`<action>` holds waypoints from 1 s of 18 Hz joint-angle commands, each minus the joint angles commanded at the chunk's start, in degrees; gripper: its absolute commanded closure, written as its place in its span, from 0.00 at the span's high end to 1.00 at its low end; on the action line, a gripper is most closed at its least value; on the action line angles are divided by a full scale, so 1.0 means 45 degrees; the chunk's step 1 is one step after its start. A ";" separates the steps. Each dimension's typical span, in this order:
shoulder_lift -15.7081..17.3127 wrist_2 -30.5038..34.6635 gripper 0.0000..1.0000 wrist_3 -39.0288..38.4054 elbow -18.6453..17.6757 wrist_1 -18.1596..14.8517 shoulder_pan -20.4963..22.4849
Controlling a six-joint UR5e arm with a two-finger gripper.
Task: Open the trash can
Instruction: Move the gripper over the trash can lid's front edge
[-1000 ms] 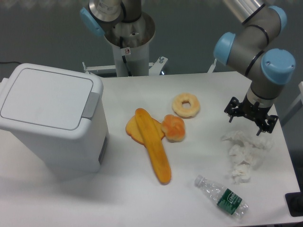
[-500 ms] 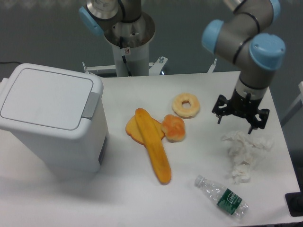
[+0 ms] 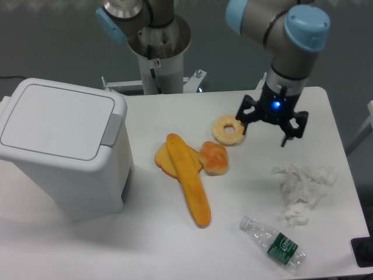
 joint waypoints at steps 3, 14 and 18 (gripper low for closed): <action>0.0295 -0.0511 0.97 -0.1327 -0.0019 -0.0099 -0.0486; 0.1601 -0.2579 0.34 -0.5823 0.0137 0.0018 -0.2772; 0.1916 -0.3186 0.22 -0.6292 0.0117 0.0018 -0.3378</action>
